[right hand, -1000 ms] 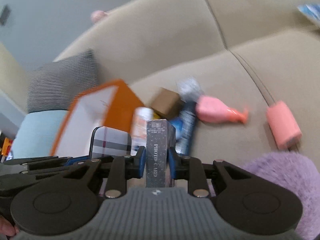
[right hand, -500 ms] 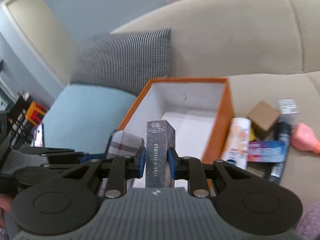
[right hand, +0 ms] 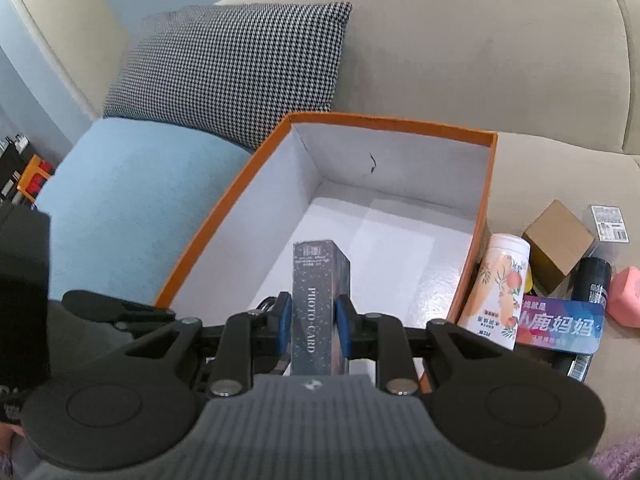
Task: Organize rigid objects
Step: 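Carry the plaid case with the left gripper into the orange box while the right gripper follows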
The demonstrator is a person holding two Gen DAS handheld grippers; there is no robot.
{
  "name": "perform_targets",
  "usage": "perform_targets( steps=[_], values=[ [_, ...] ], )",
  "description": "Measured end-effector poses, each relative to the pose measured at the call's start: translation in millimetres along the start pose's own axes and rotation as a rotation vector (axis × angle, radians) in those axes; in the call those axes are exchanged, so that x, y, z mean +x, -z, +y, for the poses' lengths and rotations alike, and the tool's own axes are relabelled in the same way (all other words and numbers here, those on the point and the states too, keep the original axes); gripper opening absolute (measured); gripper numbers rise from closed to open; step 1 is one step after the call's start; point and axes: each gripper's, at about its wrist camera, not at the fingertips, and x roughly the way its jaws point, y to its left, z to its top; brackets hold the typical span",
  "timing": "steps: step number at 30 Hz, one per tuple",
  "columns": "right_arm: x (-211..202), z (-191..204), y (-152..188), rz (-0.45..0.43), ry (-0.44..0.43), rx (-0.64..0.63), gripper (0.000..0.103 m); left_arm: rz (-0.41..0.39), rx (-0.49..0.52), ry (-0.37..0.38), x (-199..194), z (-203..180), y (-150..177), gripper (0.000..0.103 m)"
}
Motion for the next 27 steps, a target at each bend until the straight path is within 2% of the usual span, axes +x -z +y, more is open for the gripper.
perform_targets(
  steps=[6, 12, 15, 20, 25, 27],
  values=[
    [5.2, -2.9, 2.9, 0.018, 0.005, 0.004, 0.024, 0.033, -0.003, 0.032, 17.6, 6.5, 3.4, 0.019],
    [4.4, -3.7, 4.3, 0.020, 0.011, 0.010, 0.024, 0.042, 0.009, 0.015, 23.0, 8.9, 5.2, 0.020],
    [5.8, -3.7, 4.3, 0.025, 0.012, 0.012, 0.024, 0.042, 0.041, -0.039, 22.5, 4.7, 4.4, 0.023],
    [7.5, -2.4, 2.8, 0.027, 0.011, 0.011, 0.025, -0.022, 0.105, -0.168, 7.4, 0.7, 5.7, 0.029],
    [12.0, -0.1, 4.3, 0.038, 0.008, 0.003, 0.024, -0.093, 0.085, -0.151, -20.7, 8.9, 3.9, 0.032],
    [13.6, 1.1, 5.9, 0.042, 0.006, 0.001, 0.024, -0.137, 0.075, -0.167, -34.5, 12.2, 3.5, 0.038]
  ],
)
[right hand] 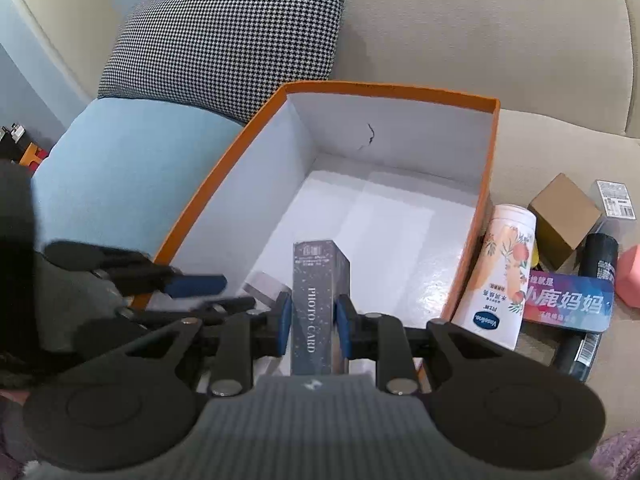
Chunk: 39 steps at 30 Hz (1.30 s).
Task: Organize rigid objects
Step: 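Carry the plaid case with the left gripper into the orange box while the right gripper follows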
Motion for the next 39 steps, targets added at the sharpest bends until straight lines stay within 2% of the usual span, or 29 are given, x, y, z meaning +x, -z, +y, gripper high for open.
perform_targets(
  steps=[1, 5, 6, 7, 8, 9, 11, 14, 16, 17, 18, 19, 21, 22, 27, 35, 39],
  values=[
    [0.7, 0.8, 0.5, 0.002, -0.001, -0.001, 0.024, -0.021, -0.009, -0.008, -6.5, 2.8, -1.1, 0.043],
    [5.5, 2.5, 0.6, 0.011, -0.004, -0.003, 0.024, -0.124, -0.030, -0.043, -30.8, 14.9, -6.8, 0.045],
    [6.6, 3.2, 0.9, 0.012, -0.005, -0.004, 0.024, -0.145, -0.034, -0.055, -33.6, 18.0, -9.0, 0.049],
    [7.5, 3.2, 1.1, 0.013, -0.006, -0.004, 0.024, -0.165, -0.040, -0.070, -35.9, 20.7, -9.3, 0.059],
    [7.9, 3.4, 0.9, 0.014, -0.008, -0.005, 0.024, -0.176, -0.050, -0.094, -36.6, 24.7, -11.3, 0.064],
    [8.0, 3.5, 1.0, 0.013, -0.009, -0.005, 0.025, -0.177, -0.064, -0.124, -35.0, 28.5, -13.9, 0.072],
    [8.0, 3.6, 1.5, 0.011, -0.009, -0.003, 0.025, -0.143, -0.089, -0.169, -27.2, 36.1, -13.8, 0.073],
    [8.4, 0.7, 2.3, 0.009, -0.009, 0.001, 0.025, -0.022, -0.130, -0.123, -10.1, 47.1, -8.2, 0.073],
    [7.8, -1.8, 4.1, 0.010, -0.008, 0.009, 0.025, 0.047, -0.170, -0.100, -1.7, 49.8, 1.7, 0.065],
    [8.4, -2.2, 4.9, 0.011, -0.007, 0.010, 0.025, 0.062, -0.180, -0.096, 1.1, 49.2, 6.4, 0.064],
    [9.6, -2.7, 5.4, 0.012, -0.006, 0.010, 0.025, 0.072, -0.188, -0.090, 2.2, 48.2, 10.0, 0.057],
    [10.6, -2.6, 5.6, 0.014, -0.005, 0.009, 0.025, 0.084, -0.198, -0.078, 4.2, 47.9, 12.9, 0.042],
    [14.1, -2.0, 6.5, 0.020, 0.000, 0.005, 0.025, 0.108, -0.230, -0.048, 7.8, 49.0, 16.2, 0.027],
    [15.7, -1.7, 6.8, 0.023, 0.000, 0.004, 0.025, 0.109, -0.251, -0.039, 7.9, 50.7, 17.7, 0.024],
    [19.6, -1.2, 6.8, 0.027, 0.004, 0.003, 0.025, 0.120, -0.315, -0.014, 7.1, 54.7, 21.5, 0.020],
    [21.5, -7.3, 2.7, 0.025, 0.044, 0.026, 0.025, 0.154, -0.305, 0.046, -4.1, 38.0, 32.5, 0.019],
    [22.7, -7.6, 0.0, 0.040, 0.029, 0.052, 0.025, 0.157, -0.325, 0.087, -3.4, 39.7, 36.2, 0.019]
  ],
)
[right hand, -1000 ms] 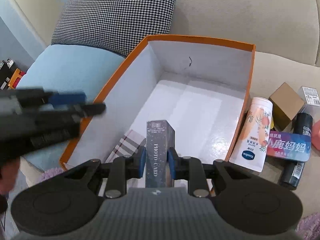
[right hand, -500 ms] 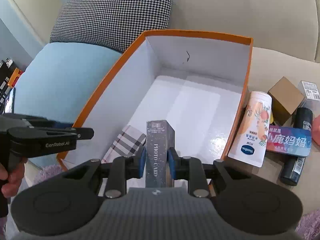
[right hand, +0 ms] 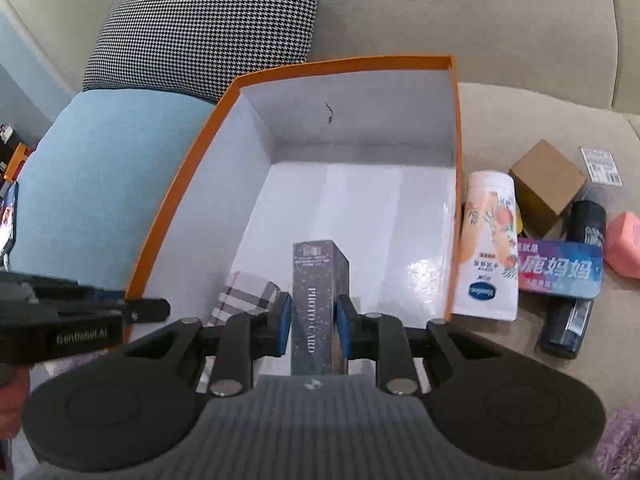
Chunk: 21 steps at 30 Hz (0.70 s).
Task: Organize rigid objects
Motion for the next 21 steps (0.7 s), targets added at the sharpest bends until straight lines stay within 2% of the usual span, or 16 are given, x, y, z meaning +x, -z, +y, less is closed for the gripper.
perform_targets(
  steps=[7, 14, 21],
  values=[
    [20.6, 10.2, -8.1, 0.063, -0.065, 0.035, 0.025, 0.034, -0.013, 0.040, 5.9, 9.5, -12.3, 0.019],
    [49.3, 23.7, -8.8, 0.113, 0.012, 0.019, 0.024, -0.035, -0.014, 0.052, -1.4, 7.8, -19.6, 0.023],
    [68.4, 20.7, -4.1, 0.159, -0.025, 0.069, 0.024, -0.043, 0.004, 0.036, 4.4, 2.2, -18.9, 0.022]
  ],
)
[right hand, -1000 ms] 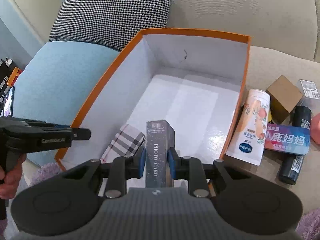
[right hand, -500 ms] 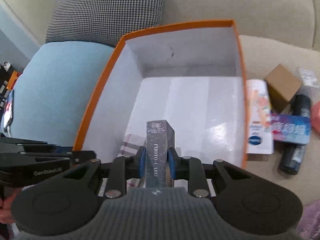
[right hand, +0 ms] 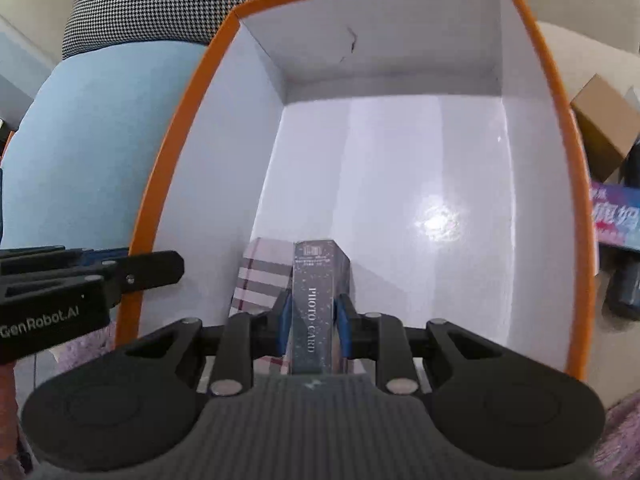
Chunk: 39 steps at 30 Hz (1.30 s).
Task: Organize rigid objects
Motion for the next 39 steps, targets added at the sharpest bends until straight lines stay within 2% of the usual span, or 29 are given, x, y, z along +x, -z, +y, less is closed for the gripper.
perform_targets(
  steps=[7, 10, 14, 20, 26, 32, 35, 39],
  values=[
    [3.1, -4.2, -6.8, 0.030, -0.009, 0.010, 0.025, -0.003, -0.022, 0.005, 1.2, 2.8, -0.6, 0.022],
    [2.8, 6.6, -8.5, 0.029, 0.063, -0.075, 0.032, -0.004, -0.020, 0.002, 0.6, 1.9, -0.6, 0.022],
    [5.4, 13.8, -6.1, 0.041, 0.173, -0.178, 0.033, -0.005, -0.020, 0.008, -0.4, 4.1, -0.2, 0.022],
    [25.1, 1.0, -7.6, 0.143, 0.250, -0.178, 0.037, -0.012, -0.026, 0.011, -1.7, 4.8, 1.1, 0.022],
    [30.5, -7.1, -10.9, 0.169, 0.220, -0.116, 0.041, -0.013, -0.027, 0.013, -2.3, 5.7, 1.2, 0.022],
    [35.9, -7.3, -10.5, 0.186, 0.165, -0.065, 0.039, -0.016, -0.021, 0.008, -1.9, 5.2, 2.1, 0.022],
    [37.4, -0.8, -6.9, 0.210, 0.170, -0.087, 0.039, -0.016, -0.020, 0.005, -1.4, 4.2, 1.3, 0.022],
    [36.4, -7.9, -7.0, 0.231, 0.136, -0.081, 0.038, -0.014, -0.016, 0.004, -1.0, 4.2, 0.0, 0.022]
  ],
)
